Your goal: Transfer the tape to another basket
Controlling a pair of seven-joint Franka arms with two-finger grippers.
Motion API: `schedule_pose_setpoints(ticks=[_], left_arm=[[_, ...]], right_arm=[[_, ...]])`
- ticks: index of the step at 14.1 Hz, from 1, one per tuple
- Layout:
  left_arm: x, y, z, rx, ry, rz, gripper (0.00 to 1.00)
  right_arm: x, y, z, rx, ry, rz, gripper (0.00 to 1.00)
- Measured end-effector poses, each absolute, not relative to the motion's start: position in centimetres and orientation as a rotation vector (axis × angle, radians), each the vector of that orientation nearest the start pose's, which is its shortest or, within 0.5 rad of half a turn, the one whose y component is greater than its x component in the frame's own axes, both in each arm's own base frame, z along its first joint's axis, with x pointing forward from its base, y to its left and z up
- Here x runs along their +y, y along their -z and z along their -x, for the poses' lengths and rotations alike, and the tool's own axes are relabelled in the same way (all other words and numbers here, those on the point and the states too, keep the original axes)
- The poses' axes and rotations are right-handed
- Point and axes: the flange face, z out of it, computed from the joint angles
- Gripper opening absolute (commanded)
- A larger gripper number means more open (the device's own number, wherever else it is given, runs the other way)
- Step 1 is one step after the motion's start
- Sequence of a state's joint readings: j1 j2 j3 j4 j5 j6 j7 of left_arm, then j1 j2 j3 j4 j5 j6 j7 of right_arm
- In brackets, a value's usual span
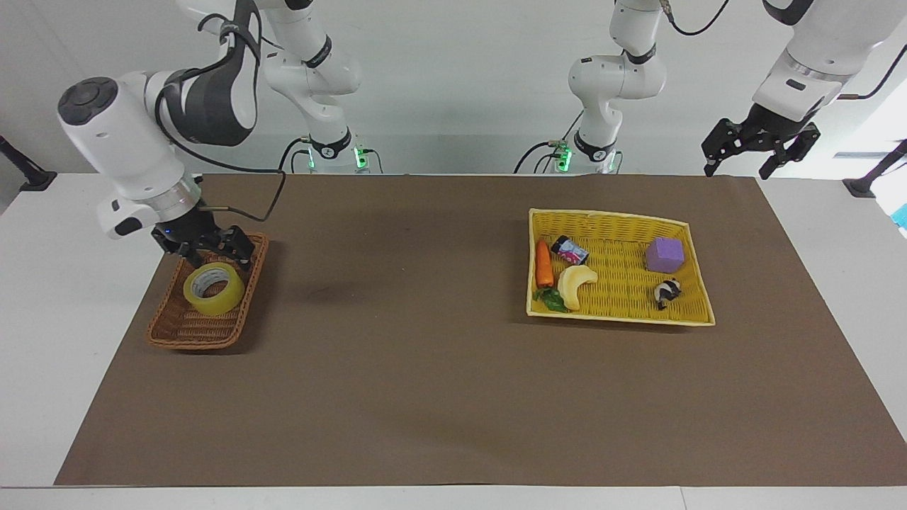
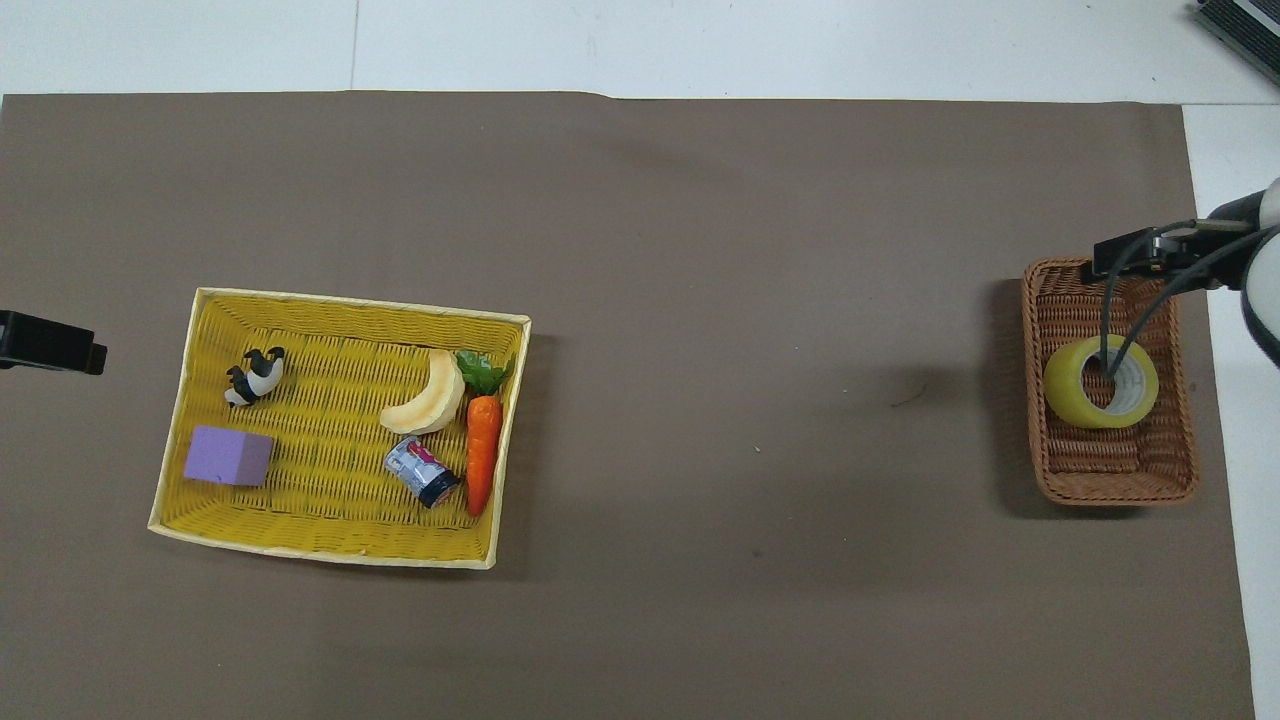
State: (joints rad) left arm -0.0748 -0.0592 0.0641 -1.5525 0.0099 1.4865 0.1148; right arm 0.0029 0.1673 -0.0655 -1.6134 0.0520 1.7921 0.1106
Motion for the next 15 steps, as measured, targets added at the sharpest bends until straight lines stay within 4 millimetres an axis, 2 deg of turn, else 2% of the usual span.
schedule_pose_setpoints(ticks=[2, 4, 8, 11, 13, 15], left_arm=[[-0.1, -65.8, -52.7, 0.192, -0.011, 3.130, 1.00], [-0.2, -65.8, -52.7, 0.195, -0.011, 3.130, 1.00], [-0.2, -65.8, -52.7, 0.195, -0.011, 3.130, 1.00], [-0.2, -65.8, -52.7, 0.195, -0.011, 3.130, 1.00], [-0.2, -65.8, -52.7, 0.195, -0.011, 3.130, 1.00], [-0.2, -65.8, -52.7, 0.195, -0.011, 3.130, 1.00]], right_arm=[[0.4, -54.7, -60.4, 0.363, 0.014, 3.080, 1.00], [1.4, -57.1, -59.1, 0.407, 0.038, 3.069, 1.00], [-0.8, -63.1, -55.1, 0.461, 0.055, 3.052, 1.00], [-2.4, -66.6, -52.8, 0.483, 0.023, 3.061, 1.00], [-2.7, -67.6, -51.9, 0.455, 0.022, 3.080, 1.00], [-2.9, -67.5, -51.5, 0.453, 0.003, 3.082, 1.00]])
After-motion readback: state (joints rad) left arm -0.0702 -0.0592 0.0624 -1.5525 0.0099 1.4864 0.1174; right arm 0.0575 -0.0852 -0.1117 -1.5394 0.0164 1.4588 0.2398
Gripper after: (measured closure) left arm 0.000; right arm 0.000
